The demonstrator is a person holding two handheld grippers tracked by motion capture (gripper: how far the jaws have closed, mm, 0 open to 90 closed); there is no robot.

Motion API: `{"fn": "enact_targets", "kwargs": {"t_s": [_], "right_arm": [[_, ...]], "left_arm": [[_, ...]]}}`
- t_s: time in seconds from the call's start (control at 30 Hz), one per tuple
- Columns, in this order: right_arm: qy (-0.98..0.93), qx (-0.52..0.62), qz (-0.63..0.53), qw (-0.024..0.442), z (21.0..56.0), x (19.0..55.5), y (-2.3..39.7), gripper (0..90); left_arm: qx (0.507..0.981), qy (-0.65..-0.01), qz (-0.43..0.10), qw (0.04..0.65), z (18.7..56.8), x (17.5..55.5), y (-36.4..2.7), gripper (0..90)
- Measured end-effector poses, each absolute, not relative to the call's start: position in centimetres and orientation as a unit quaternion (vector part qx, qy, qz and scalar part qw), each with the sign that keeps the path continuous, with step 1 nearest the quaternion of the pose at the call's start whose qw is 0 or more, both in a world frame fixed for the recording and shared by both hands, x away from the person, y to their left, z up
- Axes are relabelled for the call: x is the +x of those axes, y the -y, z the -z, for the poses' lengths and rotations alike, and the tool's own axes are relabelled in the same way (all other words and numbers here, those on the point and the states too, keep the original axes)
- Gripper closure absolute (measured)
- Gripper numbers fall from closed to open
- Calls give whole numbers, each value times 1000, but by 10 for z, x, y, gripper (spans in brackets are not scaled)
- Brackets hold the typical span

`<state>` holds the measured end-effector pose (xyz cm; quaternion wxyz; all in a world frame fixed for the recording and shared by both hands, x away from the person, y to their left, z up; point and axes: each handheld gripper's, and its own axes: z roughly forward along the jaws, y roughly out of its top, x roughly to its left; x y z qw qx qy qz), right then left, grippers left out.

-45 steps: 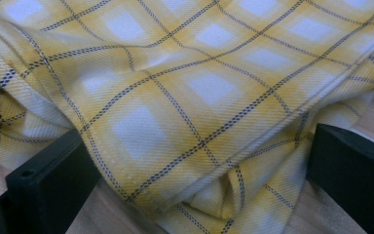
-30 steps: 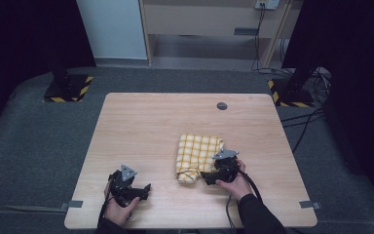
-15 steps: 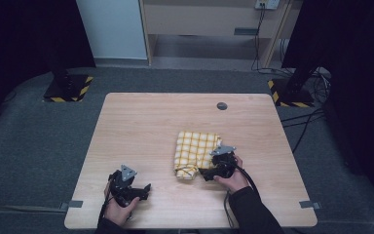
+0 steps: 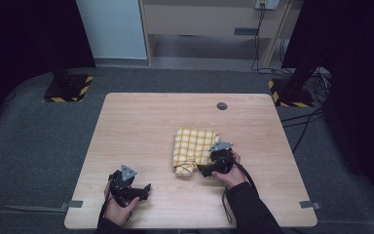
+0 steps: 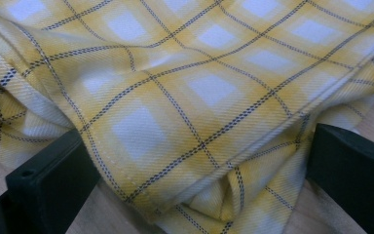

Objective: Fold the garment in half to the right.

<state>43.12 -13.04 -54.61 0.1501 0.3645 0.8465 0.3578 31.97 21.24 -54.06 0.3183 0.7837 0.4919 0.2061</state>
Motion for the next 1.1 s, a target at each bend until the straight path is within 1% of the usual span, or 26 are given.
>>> {"fn": "enact_targets", "kwargs": {"t_s": [0.73,0.87,0.97,1.1], "right_arm": [[-846,365,-358,150,546,441,127,2],[-845,374,-352,150,545,439,127,2],[-845,384,-343,143,542,435,129,26],[-846,389,-337,141,540,429,137,32]], "left_arm": [[784,-492,-206,318,541,320,-212,0],[784,-492,-206,318,541,320,-212,0],[783,-493,-206,318,541,320,-212,0],[780,-498,-208,317,541,322,-211,0]]}}
